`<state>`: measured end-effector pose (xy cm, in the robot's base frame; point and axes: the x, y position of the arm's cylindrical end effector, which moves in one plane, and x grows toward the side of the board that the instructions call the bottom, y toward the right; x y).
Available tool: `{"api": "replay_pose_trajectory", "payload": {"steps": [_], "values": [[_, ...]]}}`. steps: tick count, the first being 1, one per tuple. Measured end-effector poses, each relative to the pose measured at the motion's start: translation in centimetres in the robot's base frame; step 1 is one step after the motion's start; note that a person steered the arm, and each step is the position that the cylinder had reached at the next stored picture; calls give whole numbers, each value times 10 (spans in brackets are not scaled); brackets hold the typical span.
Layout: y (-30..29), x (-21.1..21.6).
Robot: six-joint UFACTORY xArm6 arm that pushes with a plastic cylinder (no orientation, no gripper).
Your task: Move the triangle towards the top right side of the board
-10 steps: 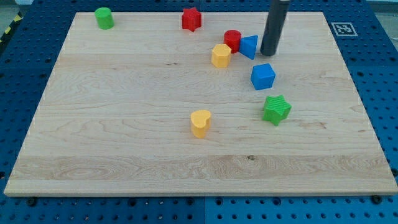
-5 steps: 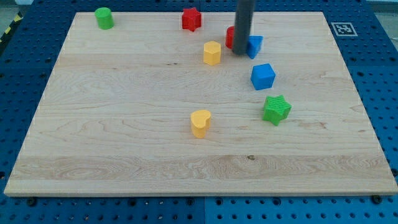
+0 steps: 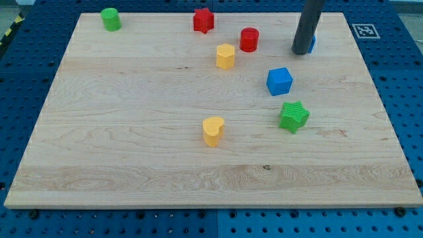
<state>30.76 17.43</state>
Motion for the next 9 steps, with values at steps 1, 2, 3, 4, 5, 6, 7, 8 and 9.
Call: {"api": "replay_pose_trajectory", "payload": {"steps": [1,2,3,4,5,6,7,8,9], "values": [[0,-23],[12,-25],[23,-10],[37,-7],[39,-13],[39,-27],[39,-38],[43,-47],[34,-50]]}}
